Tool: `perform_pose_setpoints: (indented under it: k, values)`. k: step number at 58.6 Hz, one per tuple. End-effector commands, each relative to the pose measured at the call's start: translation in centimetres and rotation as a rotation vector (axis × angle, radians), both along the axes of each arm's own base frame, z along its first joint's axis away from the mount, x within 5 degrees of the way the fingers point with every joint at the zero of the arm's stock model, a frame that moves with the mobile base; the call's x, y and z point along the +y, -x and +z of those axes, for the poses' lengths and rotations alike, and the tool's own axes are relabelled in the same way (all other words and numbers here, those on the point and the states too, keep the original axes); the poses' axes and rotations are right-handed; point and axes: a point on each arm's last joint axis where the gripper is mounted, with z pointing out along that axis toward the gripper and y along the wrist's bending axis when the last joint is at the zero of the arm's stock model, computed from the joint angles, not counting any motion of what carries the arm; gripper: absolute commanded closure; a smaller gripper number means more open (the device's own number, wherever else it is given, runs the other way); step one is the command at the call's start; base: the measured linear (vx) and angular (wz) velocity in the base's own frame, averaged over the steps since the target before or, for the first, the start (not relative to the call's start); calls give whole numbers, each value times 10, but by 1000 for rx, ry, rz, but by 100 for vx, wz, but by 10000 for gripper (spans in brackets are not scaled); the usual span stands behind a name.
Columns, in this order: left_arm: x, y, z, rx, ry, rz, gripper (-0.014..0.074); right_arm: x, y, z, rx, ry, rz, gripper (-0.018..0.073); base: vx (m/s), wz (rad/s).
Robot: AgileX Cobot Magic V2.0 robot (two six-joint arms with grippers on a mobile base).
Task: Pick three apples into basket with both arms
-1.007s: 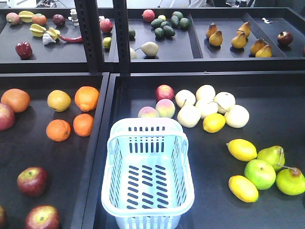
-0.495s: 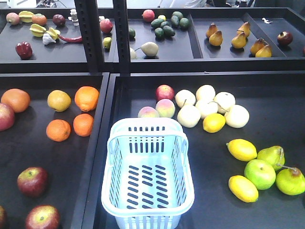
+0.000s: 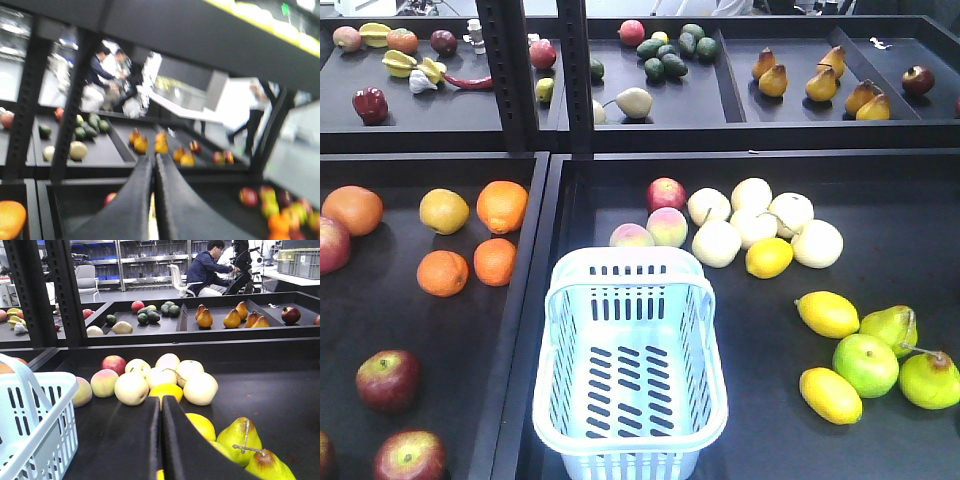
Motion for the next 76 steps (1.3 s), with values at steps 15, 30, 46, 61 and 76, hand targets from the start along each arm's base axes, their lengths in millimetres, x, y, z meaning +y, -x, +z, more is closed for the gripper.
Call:
perform_pose_setpoints:
  k: [15, 30, 46, 61, 76]
  values:
    - [-39, -43, 28, 30, -247, -112, 602, 0, 0, 3, -72, 11, 1, 568, 0, 0]
    - [-56, -73, 46, 98, -428, -139, 602, 0, 0, 3, -72, 11, 1, 568, 0, 0]
    - [-78, -104, 59, 191, -663, -242, 602, 0, 0, 3, -72, 11, 1, 568, 0, 0]
    - [-94, -128, 49, 220, -687, -283, 580, 0, 0, 3, -72, 11, 1, 568, 0, 0]
    - [-101, -141, 35, 261, -716, -300, 290, 0, 0, 3, -72, 11, 1, 568, 0, 0]
